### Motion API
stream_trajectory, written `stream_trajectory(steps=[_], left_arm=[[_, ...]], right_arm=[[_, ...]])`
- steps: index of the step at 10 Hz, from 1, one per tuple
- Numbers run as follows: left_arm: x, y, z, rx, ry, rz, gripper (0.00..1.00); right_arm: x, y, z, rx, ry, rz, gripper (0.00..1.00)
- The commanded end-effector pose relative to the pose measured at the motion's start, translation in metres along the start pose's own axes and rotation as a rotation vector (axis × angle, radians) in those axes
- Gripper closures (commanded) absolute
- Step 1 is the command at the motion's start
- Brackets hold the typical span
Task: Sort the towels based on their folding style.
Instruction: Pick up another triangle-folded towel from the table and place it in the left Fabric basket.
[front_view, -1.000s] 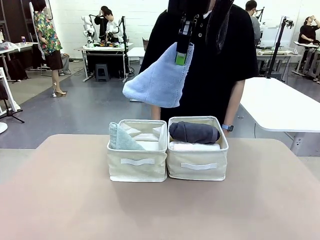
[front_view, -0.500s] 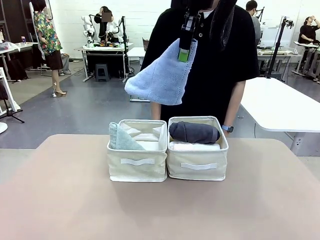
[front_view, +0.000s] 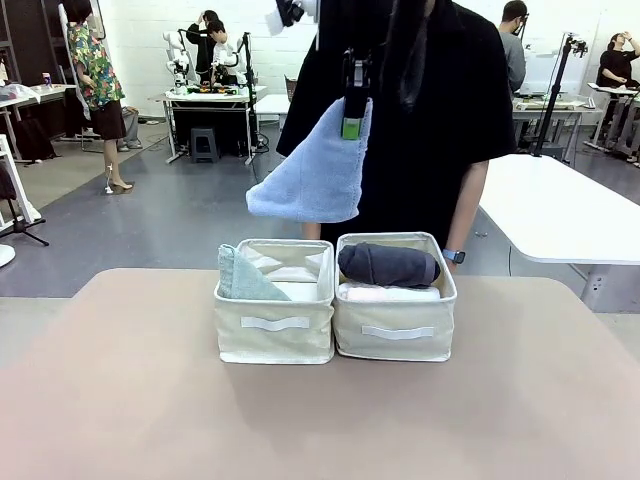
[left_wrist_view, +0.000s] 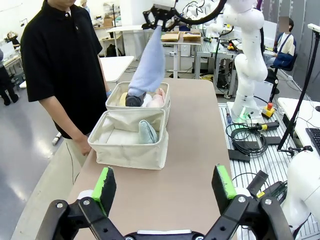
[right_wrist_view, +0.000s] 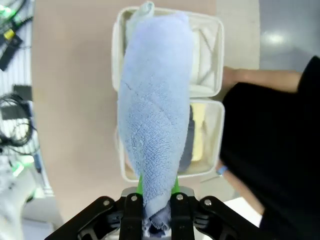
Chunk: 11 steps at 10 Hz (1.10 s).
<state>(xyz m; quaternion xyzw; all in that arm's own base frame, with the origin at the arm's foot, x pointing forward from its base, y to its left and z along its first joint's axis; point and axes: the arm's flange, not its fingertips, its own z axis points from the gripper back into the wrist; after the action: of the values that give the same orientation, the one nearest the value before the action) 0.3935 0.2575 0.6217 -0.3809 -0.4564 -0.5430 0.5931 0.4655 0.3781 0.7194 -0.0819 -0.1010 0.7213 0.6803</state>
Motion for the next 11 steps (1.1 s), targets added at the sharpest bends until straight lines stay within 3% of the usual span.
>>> stream_trajectory(steps=[1, 4, 11], left_arm=[[-0.001, -0.003, 0.000, 0.010, 0.010, -0.002, 0.00], [-0.001, -0.003, 0.000, 0.010, 0.010, -0.002, 0.00], [-0.001, -0.003, 0.000, 0.010, 0.010, -0.002, 0.00]], right_arm=[[0.018, -0.044, 0.018, -0.041, 0.003, 0.101, 0.83], [0.033, -0.073, -0.028, -0.039, -0.034, 0.169, 0.83], [0.053, -0.092, -0.111, -0.054, 0.029, 0.039, 0.83]])
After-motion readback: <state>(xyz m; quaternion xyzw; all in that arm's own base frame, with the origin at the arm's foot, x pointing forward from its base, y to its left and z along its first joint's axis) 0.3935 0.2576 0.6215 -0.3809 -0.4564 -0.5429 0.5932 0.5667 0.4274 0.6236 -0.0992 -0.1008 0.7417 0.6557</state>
